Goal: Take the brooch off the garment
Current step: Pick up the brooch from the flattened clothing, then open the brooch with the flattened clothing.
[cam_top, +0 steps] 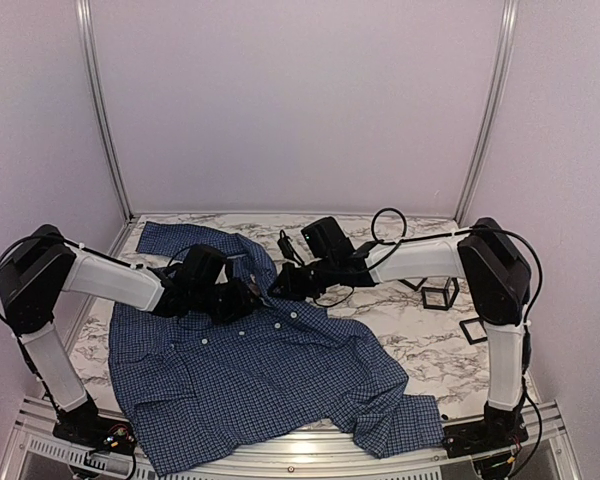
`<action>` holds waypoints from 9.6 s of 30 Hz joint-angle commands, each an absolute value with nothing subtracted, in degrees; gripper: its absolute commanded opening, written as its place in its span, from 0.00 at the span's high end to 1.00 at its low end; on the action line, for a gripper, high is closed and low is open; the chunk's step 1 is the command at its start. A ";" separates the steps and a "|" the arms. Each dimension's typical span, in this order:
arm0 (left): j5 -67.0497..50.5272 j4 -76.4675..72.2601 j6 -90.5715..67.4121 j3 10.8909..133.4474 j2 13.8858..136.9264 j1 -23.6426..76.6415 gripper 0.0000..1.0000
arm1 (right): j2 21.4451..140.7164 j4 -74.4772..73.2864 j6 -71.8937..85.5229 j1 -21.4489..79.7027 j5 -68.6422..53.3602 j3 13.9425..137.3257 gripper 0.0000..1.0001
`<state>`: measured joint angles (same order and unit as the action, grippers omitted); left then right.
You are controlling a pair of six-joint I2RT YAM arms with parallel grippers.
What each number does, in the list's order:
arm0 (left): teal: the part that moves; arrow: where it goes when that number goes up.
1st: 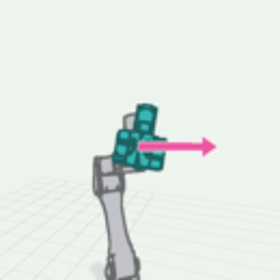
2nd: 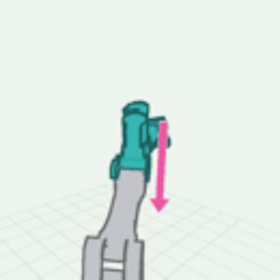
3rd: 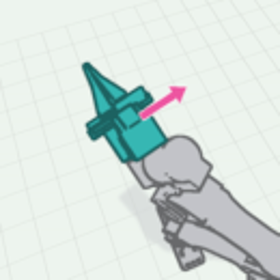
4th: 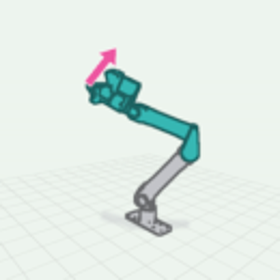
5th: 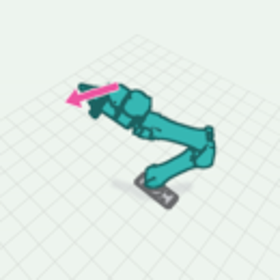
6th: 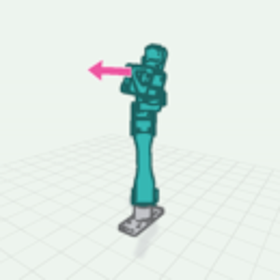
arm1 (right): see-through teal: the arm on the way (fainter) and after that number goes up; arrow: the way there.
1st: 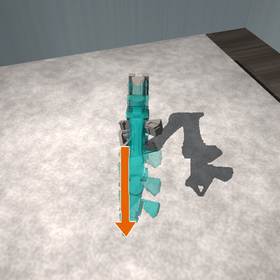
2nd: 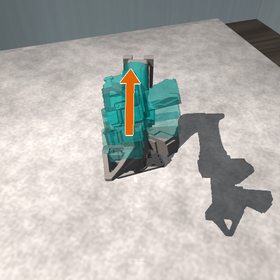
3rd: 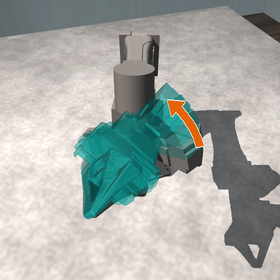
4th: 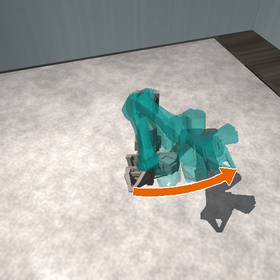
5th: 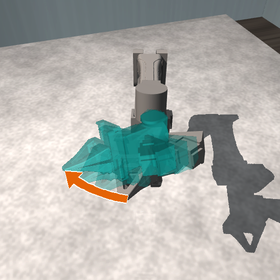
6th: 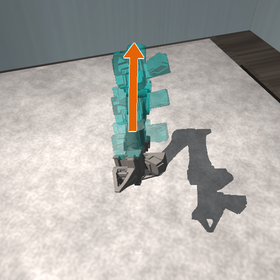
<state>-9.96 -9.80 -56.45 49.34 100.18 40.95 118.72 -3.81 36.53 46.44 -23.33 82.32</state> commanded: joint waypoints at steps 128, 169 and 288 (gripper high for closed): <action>-37.08 -16.00 -34.29 52.32 100.31 37.44 1.00 | 113.28 44.05 55.30 41.13 -37.84 56.07 0.49; -38.30 -18.64 -35.66 51.32 99.71 37.49 1.00 | 115.99 44.13 57.27 41.04 -37.53 59.00 0.69; -40.05 -22.98 -39.69 52.57 101.93 37.35 1.00 | 112.34 42.16 55.06 41.48 -38.05 54.60 0.49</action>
